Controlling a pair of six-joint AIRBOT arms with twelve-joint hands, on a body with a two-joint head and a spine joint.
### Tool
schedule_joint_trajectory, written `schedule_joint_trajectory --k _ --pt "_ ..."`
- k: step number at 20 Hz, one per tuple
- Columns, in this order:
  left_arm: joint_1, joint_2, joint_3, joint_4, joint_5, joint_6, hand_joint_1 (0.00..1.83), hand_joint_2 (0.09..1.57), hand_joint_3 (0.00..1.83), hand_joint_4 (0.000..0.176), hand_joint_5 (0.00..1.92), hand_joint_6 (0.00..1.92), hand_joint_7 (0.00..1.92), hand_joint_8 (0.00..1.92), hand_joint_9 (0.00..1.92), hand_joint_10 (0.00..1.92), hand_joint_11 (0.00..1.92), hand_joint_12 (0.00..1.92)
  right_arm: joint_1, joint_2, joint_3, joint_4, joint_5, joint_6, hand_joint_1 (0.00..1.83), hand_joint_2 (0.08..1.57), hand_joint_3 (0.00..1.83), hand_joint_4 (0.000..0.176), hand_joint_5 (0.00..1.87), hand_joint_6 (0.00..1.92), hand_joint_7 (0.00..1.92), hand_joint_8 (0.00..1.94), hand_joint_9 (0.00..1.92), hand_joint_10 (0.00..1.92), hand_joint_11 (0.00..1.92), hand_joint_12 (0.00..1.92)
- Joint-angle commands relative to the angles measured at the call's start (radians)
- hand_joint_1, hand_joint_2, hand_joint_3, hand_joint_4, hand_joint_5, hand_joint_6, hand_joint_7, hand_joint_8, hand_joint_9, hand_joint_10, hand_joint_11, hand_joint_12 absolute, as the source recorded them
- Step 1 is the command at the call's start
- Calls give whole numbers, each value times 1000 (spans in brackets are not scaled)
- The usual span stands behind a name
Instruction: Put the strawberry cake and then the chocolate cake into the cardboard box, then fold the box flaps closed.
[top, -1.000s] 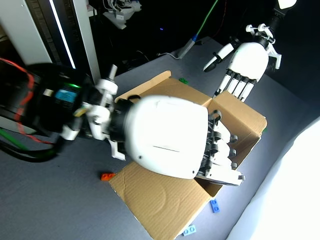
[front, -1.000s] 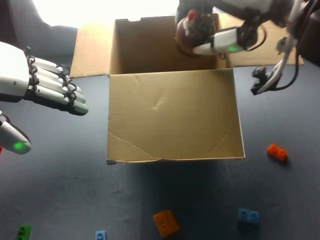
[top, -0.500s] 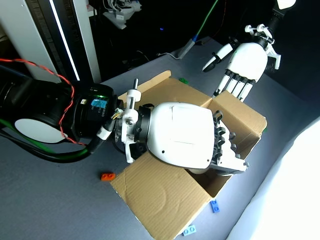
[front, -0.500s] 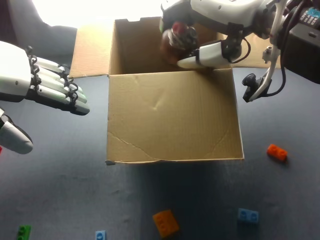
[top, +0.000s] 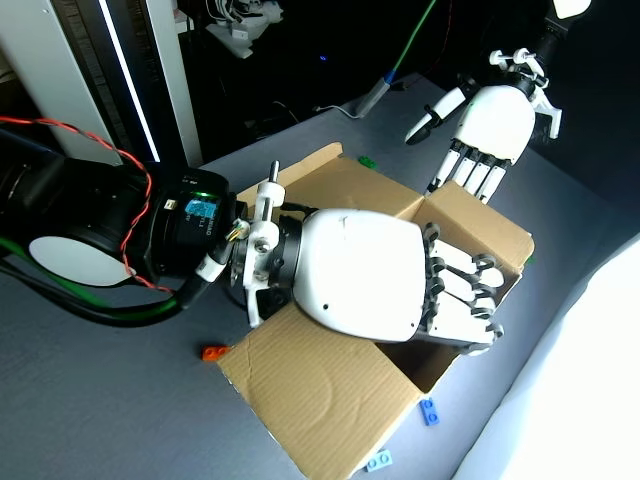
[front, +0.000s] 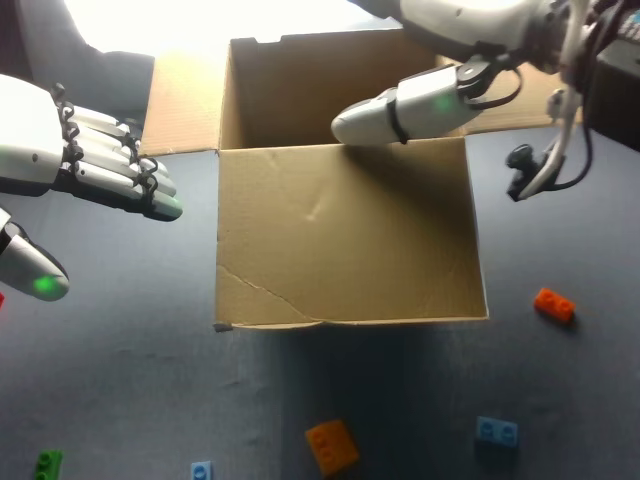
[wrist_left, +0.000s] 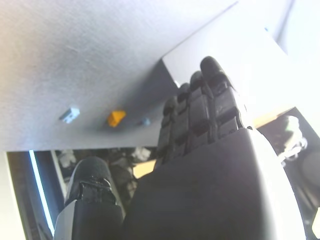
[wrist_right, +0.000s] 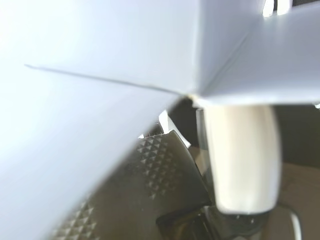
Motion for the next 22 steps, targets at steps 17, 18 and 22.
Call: schedule_joint_trajectory --k 17,18,22 --pt "-166 8 44 -95 30 -4 0 1165 0 9 102 0 130 0 135 0 0 585 91 349 -164 57 -56 -68 0 1138 12 0 175 9 212 7 212 10 0 551" --pt "-191 7 43 -89 30 -8 0 1162 0 10 115 6 142 6 140 3 0 583 78 364 -163 57 -51 -70 0 1143 12 0 175 7 214 6 218 12 0 545" --pt "-276 6 30 -60 38 -35 0 1157 0 6 129 8 157 7 158 8 0 623 1 409 -163 57 -27 -94 0 1173 13 0 156 0 185 0 206 3 0 572"
